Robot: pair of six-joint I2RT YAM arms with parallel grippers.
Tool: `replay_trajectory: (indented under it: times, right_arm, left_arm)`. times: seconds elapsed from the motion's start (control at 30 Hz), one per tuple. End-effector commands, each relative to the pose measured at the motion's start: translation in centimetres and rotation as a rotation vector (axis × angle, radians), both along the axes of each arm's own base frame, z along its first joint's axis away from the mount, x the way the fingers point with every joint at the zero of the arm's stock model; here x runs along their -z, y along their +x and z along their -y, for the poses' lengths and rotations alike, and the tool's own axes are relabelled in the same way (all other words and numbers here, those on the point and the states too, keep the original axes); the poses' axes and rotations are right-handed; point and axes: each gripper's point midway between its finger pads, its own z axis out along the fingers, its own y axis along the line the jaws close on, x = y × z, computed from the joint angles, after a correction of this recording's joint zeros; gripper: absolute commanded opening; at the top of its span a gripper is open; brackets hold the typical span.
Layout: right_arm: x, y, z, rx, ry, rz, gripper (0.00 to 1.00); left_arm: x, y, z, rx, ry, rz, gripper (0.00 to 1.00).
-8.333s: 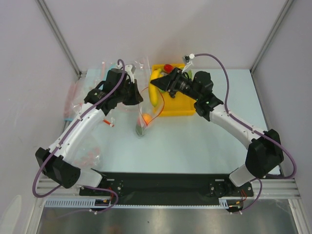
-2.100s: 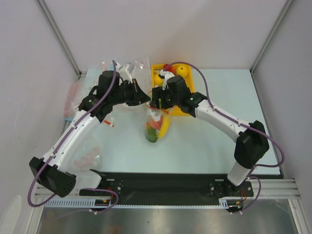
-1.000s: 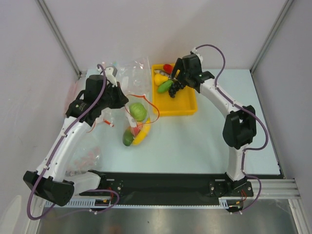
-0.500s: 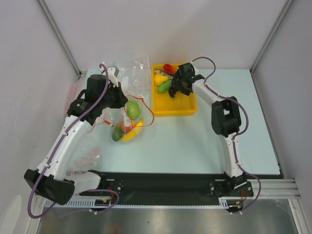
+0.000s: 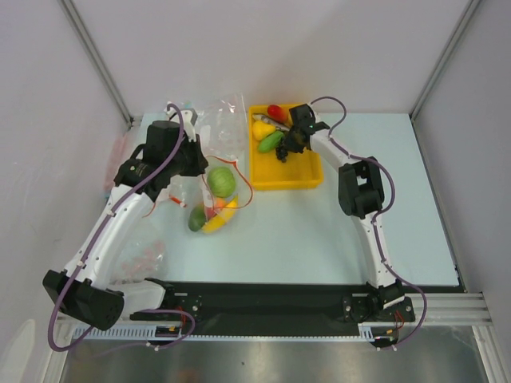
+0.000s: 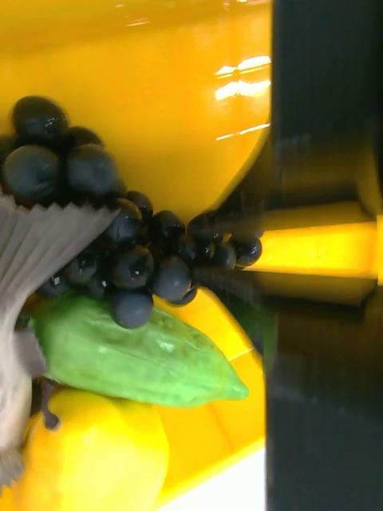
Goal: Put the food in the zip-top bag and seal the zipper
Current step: Pick up the fake fruit from the bin, then place the fake fruit in the zipper food storage bag.
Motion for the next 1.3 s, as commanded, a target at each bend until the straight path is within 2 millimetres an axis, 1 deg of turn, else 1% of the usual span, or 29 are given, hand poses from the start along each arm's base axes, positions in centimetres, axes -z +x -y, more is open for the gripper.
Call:
replay_trajectory:
  times: [0.0, 0.07, 0.1, 0.2, 0.23, 0.27, 0.3, 0.33, 0.37, 0.43, 0.47, 0.53, 0.57, 0.63, 0.67, 0.7, 0.77, 0.8, 0.83, 0.87, 0.9, 0.93, 0.97, 1.0, 1.03, 1.07, 1.13, 1.2, 1.27]
  right_arm:
    - [-2.7, 0.8, -1.0, -0.031, 0.044, 0.050, 0.12]
    - [-3.2, 0.9, -0.9, -0.032, 0.066, 0.060, 0.08]
    - [-4.9, 0.9, -0.8, -0.031, 0.082, 0.087, 0.07]
    - [-6.7, 0.5, -0.5, -0.048, 0.087, 0.127, 0.04]
    - [-9.1, 0.5, -0.7, -0.055, 0.102, 0.180, 0.03]
    - [-9.0, -0.2, -1.0, -0.085, 0.116, 0.170, 0.03]
    - [-9.8, -0.6, -1.2, -0.119, 0.128, 0.185, 0.00]
    - [-12.5, -0.9, -1.5, -0.139, 0.148, 0.240, 0.00]
    - [-12.4, -1.5, -1.5, -0.158, 0.148, 0.237, 0.00]
    - [-15.7, -2.5, -2.3, -0.218, 0.173, 0.310, 0.00]
    - [-16.8, -3.1, -2.5, -0.237, 0.177, 0.331, 0.00]
    - [-17.6, -4.2, -2.9, -0.277, 0.174, 0.350, 0.00]
    - [-20.0, -5.2, -3.3, -0.302, 0.191, 0.395, 0.00]
    - [-21.4, -6.7, -4.1, -0.363, 0.207, 0.422, 0.00]
    - [-23.4, -7.9, -4.6, -0.397, 0.221, 0.459, 0.00]
    - [-24.6, -8.9, -5.1, -0.441, 0.240, 0.481, 0.00]
    - [-25.9, -10.6, -5.8, -0.507, 0.260, 0.513, 0.00]
    - [-28.5, -12.3, -6.4, -0.563, 0.295, 0.567, 0.00]
    - [-28.3, -13.2, -6.7, -0.588, 0.312, 0.564, 0.00]
    - [-29.5, -14.5, -7.1, -0.626, 0.349, 0.582, 0.00]
    - [-31.7, -16.0, -7.4, -0.653, 0.373, 0.640, 0.00]
    - [-32.6, -16.9, -7.4, -0.670, 0.387, 0.663, 0.00]
    - [-32.4, -17.8, -7.6, -0.689, 0.400, 0.664, 0.00]
    - [-33.5, -18.7, -7.8, -0.713, 0.420, 0.698, 0.00]
    - [-35.4, -20.5, -7.8, -0.738, 0.436, 0.742, 0.00]
    - [-35.0, -21.4, -7.9, -0.756, 0.446, 0.738, 0.00]
    - [-37.5, -23.4, -7.7, -0.784, 0.483, 0.812, 0.00]
    - [-37.6, -24.8, -7.6, -0.813, 0.501, 0.820, 0.00]
    - [-38.6, -26.6, -7.4, -0.852, 0.525, 0.834, 0.00]
  left_arm:
    - [-2.8, 0.8, -0.2, -0.001, -0.005, 0.100, 0.00]
    - [-2.9, 0.8, -0.1, 0.005, -0.009, 0.100, 0.00]
    - [-3.0, 0.8, 0.0, 0.005, -0.013, 0.102, 0.00]
    - [-3.0, 0.8, 0.4, 0.017, -0.034, 0.097, 0.00]
    - [-2.9, 0.9, 0.6, 0.021, -0.042, 0.094, 0.00]
    - [-2.9, 0.8, 0.8, 0.025, -0.052, 0.091, 0.00]
    - [-2.9, 0.8, 1.2, 0.042, -0.063, 0.090, 0.01]
    - [-3.0, 0.9, 1.4, 0.048, -0.067, 0.090, 0.00]
    - [-2.8, 0.9, 1.4, 0.054, -0.066, 0.087, 0.00]
    - [-2.7, 0.8, 1.6, 0.064, -0.065, 0.083, 0.00]
    - [-2.6, 0.7, 1.7, 0.066, -0.067, 0.082, 0.00]
    - [-2.5, 0.6, 1.9, 0.074, -0.080, 0.078, 0.00]
    - [-2.6, 0.6, 2.0, 0.070, -0.092, 0.078, 0.00]
    - [-2.5, 0.6, 2.2, 0.070, -0.104, 0.074, 0.00]
    - [-2.5, 0.7, 2.3, 0.068, -0.113, 0.070, 0.00]
    - [-2.5, 0.8, 2.3, 0.065, -0.114, 0.068, 0.00]
    - [-2.7, 1.0, 2.5, 0.060, -0.125, 0.066, 0.01]
    - [-2.4, 1.2, 2.5, 0.056, -0.125, 0.056, 0.00]
    - [-2.6, 1.3, 2.6, 0.054, -0.131, 0.055, 0.00]
    - [-2.6, 1.5, 2.8, 0.048, -0.143, 0.051, 0.01]
    - [-2.5, 1.7, 2.9, 0.046, -0.148, 0.042, 0.00]
    - [-2.7, 1.8, 3.0, 0.043, -0.155, 0.040, 0.01]
    - [-2.7, 1.9, 3.2, 0.038, -0.168, 0.032, 0.00]
    - [-2.7, 1.8, 3.4, 0.041, -0.176, 0.021, 0.00]
    - [-2.7, 2.0, 3.6, 0.040, -0.183, 0.013, 0.00]
    - [-2.6, 2.0, 3.8, 0.038, -0.198, 0.002, 0.00]
    - [-2.6, 2.0, 4.1, 0.038, -0.215, -0.013, 0.00]
    - [-2.8, 2.1, 4.4, 0.034, -0.246, -0.025, 0.00]
    - [-3.0, 2.3, 4.8, 0.030, -0.274, -0.033, 0.00]
